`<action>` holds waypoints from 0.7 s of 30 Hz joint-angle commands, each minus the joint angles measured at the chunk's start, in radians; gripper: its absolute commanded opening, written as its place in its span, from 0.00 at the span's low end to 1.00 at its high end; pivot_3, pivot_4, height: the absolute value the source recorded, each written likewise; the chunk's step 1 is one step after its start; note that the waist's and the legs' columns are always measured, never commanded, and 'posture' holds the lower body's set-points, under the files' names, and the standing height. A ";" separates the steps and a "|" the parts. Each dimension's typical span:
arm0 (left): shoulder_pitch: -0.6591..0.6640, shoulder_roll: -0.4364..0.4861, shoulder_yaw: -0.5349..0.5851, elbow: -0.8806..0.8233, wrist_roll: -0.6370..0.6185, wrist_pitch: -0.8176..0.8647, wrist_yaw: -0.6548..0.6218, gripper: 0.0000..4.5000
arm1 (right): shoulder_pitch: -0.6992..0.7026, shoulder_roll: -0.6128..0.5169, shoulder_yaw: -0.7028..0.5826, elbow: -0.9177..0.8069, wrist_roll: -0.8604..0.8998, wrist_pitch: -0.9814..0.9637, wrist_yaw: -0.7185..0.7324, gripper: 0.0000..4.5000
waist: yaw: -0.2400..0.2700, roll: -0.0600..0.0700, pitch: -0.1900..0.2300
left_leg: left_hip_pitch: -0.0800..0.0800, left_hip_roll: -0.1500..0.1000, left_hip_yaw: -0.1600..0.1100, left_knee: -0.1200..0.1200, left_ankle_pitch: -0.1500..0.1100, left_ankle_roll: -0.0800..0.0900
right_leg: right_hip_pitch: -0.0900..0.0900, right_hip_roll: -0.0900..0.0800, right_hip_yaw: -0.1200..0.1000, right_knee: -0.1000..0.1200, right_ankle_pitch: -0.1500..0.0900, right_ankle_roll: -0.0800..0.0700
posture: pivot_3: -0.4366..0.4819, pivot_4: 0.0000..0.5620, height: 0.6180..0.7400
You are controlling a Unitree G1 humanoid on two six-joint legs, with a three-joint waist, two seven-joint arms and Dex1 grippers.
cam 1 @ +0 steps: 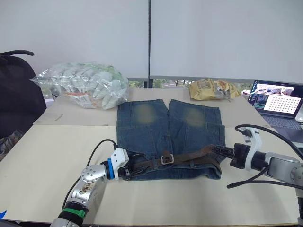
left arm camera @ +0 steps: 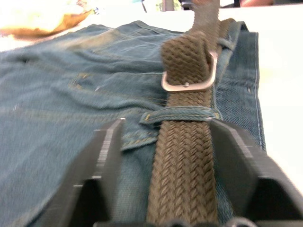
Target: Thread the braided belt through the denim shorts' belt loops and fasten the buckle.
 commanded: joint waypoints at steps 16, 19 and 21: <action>-0.050 0.161 0.062 0.325 0.113 -0.109 -0.165 0.01 | 0.094 -0.110 -0.084 0.002 -0.075 -0.051 0.091 0.00 | 0.001 0.002 -0.001 | 0.003 0.000 0.001 -0.006 0.000 0.000 | 0.000 0.000 0.000 -0.003 -0.001 -0.002 | 0.48 0.27 1.00; -0.061 0.148 0.071 0.339 0.106 -0.131 -0.173 0.01 | 0.097 -0.127 -0.076 0.031 -0.127 -0.084 0.106 0.00 | 0.003 0.002 -0.001 | 0.003 0.000 0.001 -0.006 0.000 0.000 | 0.000 -0.001 0.000 -0.003 -0.001 -0.001 | 0.48 0.27 1.00; -0.076 0.126 0.099 0.333 0.067 -0.125 -0.171 0.01 | 0.095 -0.123 -0.073 0.029 -0.134 -0.086 0.115 0.00 | 0.003 0.002 -0.001 | 0.003 0.000 0.001 -0.006 0.000 0.000 | 0.000 -0.001 0.000 -0.003 -0.001 -0.001 | 0.48 0.27 1.00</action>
